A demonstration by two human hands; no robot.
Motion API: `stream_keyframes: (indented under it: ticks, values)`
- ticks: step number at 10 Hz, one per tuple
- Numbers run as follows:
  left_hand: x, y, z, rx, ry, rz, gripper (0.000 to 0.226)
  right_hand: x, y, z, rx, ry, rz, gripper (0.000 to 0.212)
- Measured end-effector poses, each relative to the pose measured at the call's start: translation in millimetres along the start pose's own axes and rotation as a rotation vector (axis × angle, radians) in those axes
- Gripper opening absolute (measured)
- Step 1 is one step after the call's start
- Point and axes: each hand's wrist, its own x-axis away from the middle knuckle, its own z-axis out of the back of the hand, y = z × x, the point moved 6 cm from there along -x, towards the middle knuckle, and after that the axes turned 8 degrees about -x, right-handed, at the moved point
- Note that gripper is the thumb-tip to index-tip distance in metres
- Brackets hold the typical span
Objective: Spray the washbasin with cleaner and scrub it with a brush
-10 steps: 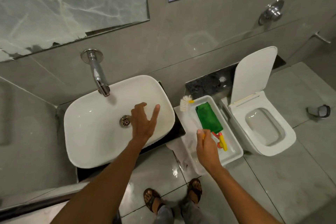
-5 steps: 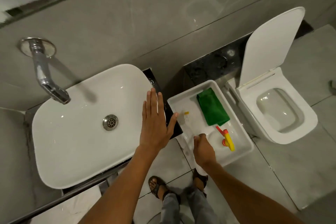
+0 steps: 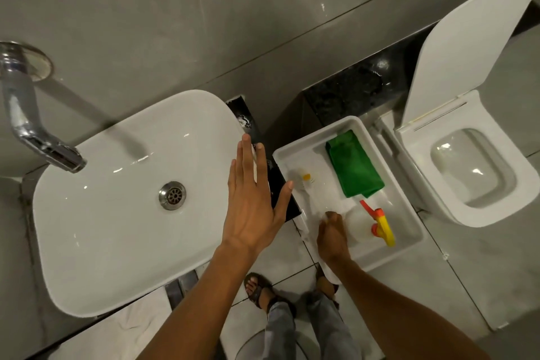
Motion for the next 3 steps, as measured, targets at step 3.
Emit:
stream_keyframes:
  ticks: [3]
  values:
    - [-2, 1, 1, -0.059, 0.015, 0.018, 0.091, 11, -13, 18, -0.115, 0.067, 0.015, 0.041]
